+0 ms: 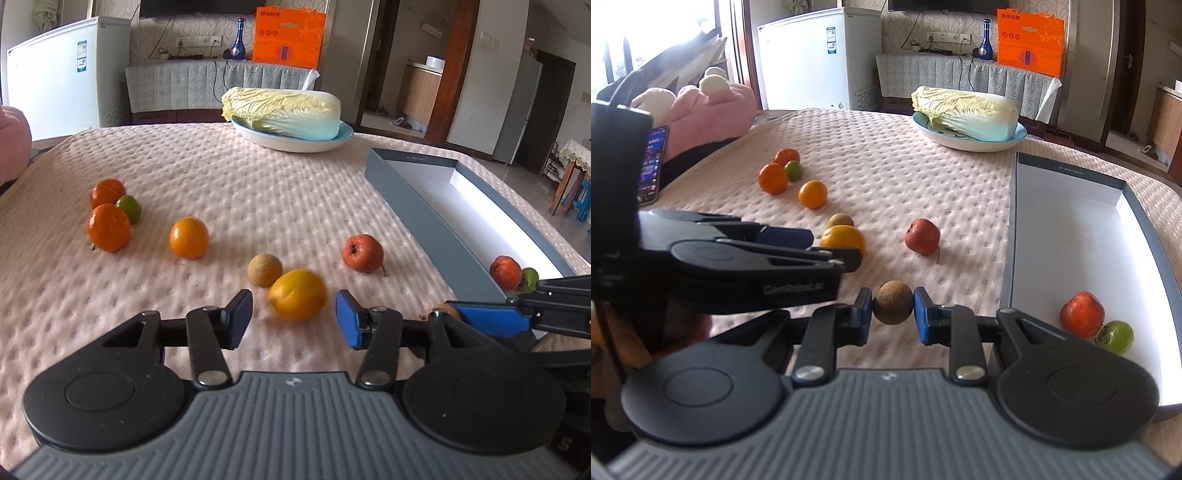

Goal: Organize fruits
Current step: 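Close the left tool on the yellow orange, then lift the yellow orange with the left tool while the right holds the kiwi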

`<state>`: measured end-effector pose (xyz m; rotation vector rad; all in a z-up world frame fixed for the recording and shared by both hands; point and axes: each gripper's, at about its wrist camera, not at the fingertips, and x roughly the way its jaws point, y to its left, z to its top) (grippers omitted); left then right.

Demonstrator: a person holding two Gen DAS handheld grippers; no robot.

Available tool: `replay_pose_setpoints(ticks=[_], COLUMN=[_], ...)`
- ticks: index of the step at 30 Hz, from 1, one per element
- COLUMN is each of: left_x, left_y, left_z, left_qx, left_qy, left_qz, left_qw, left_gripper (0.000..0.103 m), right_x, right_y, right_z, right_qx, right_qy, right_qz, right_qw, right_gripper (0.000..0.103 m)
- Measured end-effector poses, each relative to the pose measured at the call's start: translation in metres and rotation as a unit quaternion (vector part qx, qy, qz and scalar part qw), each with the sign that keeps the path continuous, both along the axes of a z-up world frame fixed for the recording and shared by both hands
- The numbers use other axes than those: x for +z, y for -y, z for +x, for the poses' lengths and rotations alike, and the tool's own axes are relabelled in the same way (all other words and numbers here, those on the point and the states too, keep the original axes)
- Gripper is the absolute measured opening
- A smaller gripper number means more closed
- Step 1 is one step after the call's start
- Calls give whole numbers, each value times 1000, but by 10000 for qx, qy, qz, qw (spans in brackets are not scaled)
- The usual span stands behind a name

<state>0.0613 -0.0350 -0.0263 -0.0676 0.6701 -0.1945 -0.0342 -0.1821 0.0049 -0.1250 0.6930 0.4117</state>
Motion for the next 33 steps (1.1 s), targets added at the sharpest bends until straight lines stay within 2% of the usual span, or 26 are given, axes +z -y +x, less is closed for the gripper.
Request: replay_pose_setpoints(ticks=[8, 11, 14, 20, 33], left_x=[-7, -8, -7, 3, 14], left_y=[8, 9, 6, 4, -18], left_z=[9, 10, 10, 2, -8], left_qx=[147, 178, 96, -48, 138], left_qy=[-38, 15, 2, 128, 197], left_qz=[36, 114, -34, -77, -54], left_qw=[9999, 9998, 9999, 9999, 9997], left_gripper=[55, 43, 43, 42, 42], right_x=[-6, -7, -8, -5, -8], right_y=[-1, -3, -3, -4, -8], right_z=[3, 3, 5, 4, 3], right_qx=[24, 68, 50, 28, 24], right_qy=[-123, -142, -155, -137, -190], right_qz=[-82, -106, -102, -28, -34], right_qw=[9999, 9998, 9998, 9999, 9998], right_gripper=[28, 28, 28, 28, 28])
